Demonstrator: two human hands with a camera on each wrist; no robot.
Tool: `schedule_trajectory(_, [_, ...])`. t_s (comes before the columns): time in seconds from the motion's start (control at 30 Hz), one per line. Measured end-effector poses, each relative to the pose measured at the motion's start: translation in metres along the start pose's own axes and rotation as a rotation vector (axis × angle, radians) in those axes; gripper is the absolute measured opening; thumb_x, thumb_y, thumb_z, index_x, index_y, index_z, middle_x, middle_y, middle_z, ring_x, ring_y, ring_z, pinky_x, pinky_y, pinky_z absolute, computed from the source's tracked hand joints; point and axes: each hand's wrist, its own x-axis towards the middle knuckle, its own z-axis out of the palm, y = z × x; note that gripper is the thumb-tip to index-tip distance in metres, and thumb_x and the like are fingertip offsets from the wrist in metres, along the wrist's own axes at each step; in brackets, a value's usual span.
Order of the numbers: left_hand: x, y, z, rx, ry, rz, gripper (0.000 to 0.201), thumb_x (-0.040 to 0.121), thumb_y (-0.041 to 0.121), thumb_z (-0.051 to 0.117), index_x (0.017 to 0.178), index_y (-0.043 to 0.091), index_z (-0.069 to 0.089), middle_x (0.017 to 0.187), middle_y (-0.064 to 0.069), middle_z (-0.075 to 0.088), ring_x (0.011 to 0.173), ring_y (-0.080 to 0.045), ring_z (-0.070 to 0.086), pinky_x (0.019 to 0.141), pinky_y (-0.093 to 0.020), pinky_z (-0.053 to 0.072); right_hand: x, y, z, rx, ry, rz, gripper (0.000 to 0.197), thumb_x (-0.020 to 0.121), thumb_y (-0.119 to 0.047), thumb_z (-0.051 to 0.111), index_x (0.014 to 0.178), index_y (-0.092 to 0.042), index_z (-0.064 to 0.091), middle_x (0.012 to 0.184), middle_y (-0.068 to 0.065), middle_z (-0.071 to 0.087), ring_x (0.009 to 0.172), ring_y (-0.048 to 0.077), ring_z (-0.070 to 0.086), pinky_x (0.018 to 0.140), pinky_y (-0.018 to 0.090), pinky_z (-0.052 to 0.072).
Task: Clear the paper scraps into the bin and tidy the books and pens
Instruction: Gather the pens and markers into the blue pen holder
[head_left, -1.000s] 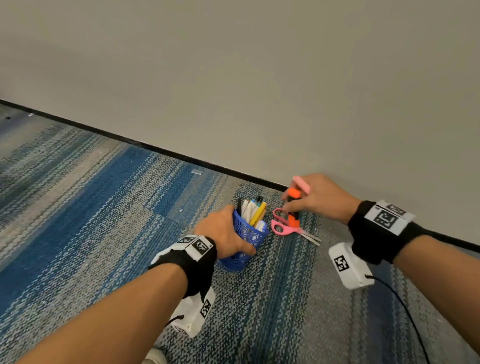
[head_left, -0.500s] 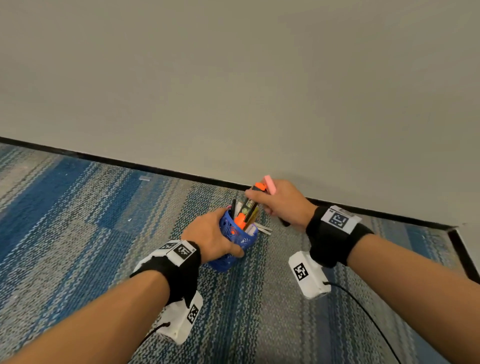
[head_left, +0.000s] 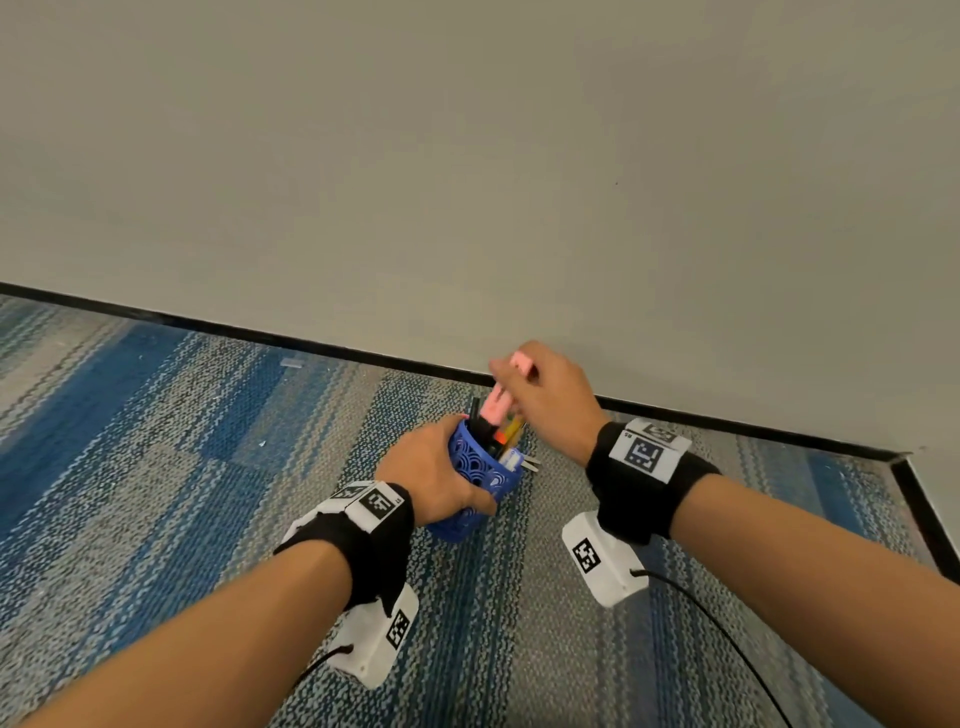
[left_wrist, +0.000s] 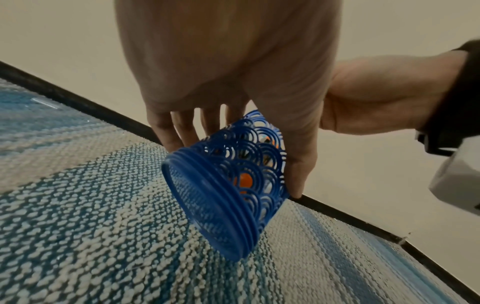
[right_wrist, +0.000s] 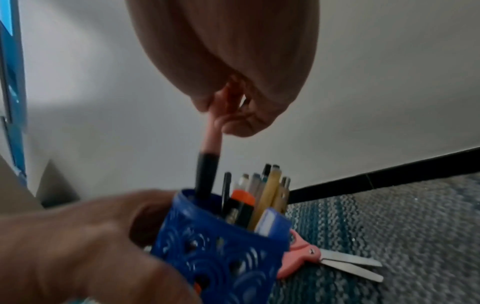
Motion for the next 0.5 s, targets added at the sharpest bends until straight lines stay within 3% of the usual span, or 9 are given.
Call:
schedule_trajectory(0.1, [0.001, 0.000, -0.002, -0.006, 0.010, -0.019, 0.069, 0.046, 0.043, 0.088, 0.105, 0.029, 0.056, 0.093, 0.008, 0.065, 0.082, -0.016, 0.061, 0.072, -0.030, 0.048, -0.004, 0.005, 0.008, 0.022, -0.089, -0.014, 0.027, 0.087, -0.036, 0.067, 0.103, -0.015, 0.063, 0.093, 0.002, 0.068, 0.072, 0.010, 0.065, 0.061, 0.020, 0.053])
schedule_trajectory(0.17, [0.003, -0.003, -0.006, -0.004, 0.024, -0.043, 0.074, 0.047, 0.044, 0.088, 0.111, 0.028, 0.054, 0.100, 0.006, 0.066, 0.086, -0.017, 0.062, 0.075, -0.030, 0.049, 0.001, 0.011, 0.004, -0.101, 0.045, -0.100, 0.027, 0.090, -0.037, 0.061, 0.106, -0.015, 0.064, 0.096, -0.004, 0.065, 0.071, 0.002, 0.056, 0.064, 0.015, 0.045])
schedule_trajectory(0.23, [0.004, -0.008, -0.009, 0.016, 0.030, -0.085, 0.086, 0.049, 0.046, 0.087, 0.124, 0.026, 0.050, 0.110, 0.005, 0.064, 0.095, -0.019, 0.061, 0.084, -0.032, 0.050, 0.010, 0.031, -0.003, -0.276, 0.112, -0.082, 0.022, 0.093, -0.032, 0.057, 0.102, -0.013, 0.064, 0.095, 0.000, 0.066, 0.078, 0.010, 0.059, 0.071, 0.024, 0.047])
schedule_trajectory(0.3, [0.005, -0.016, -0.012, 0.034, 0.033, -0.126, 0.088, 0.051, 0.047, 0.087, 0.126, 0.024, 0.047, 0.110, 0.006, 0.061, 0.095, -0.019, 0.059, 0.086, -0.032, 0.049, 0.016, 0.056, -0.001, -0.505, -0.036, 0.027, 0.023, 0.091, -0.030, 0.059, 0.100, -0.011, 0.064, 0.098, 0.007, 0.068, 0.091, 0.023, 0.063, 0.079, 0.033, 0.048])
schedule_trajectory(0.4, [0.005, -0.028, -0.013, 0.038, 0.060, -0.204, 0.073, 0.052, 0.048, 0.087, 0.108, 0.022, 0.048, 0.101, 0.005, 0.059, 0.087, -0.020, 0.057, 0.077, -0.032, 0.048, 0.017, 0.080, 0.022, -0.746, -0.326, 0.056, 0.047, 0.084, -0.038, 0.066, 0.120, -0.009, 0.056, 0.120, 0.011, 0.059, 0.113, 0.029, 0.056, 0.093, 0.036, 0.045])
schedule_trajectory(0.5, [0.010, -0.041, -0.010, 0.011, 0.121, -0.289, 0.067, 0.050, 0.046, 0.087, 0.098, 0.021, 0.047, 0.097, -0.001, 0.059, 0.085, -0.023, 0.057, 0.072, -0.033, 0.047, 0.024, 0.083, 0.051, -0.804, -0.371, -0.056, 0.073, 0.076, -0.048, 0.073, 0.133, -0.010, 0.044, 0.127, 0.010, 0.048, 0.118, 0.030, 0.049, 0.097, 0.042, 0.044])
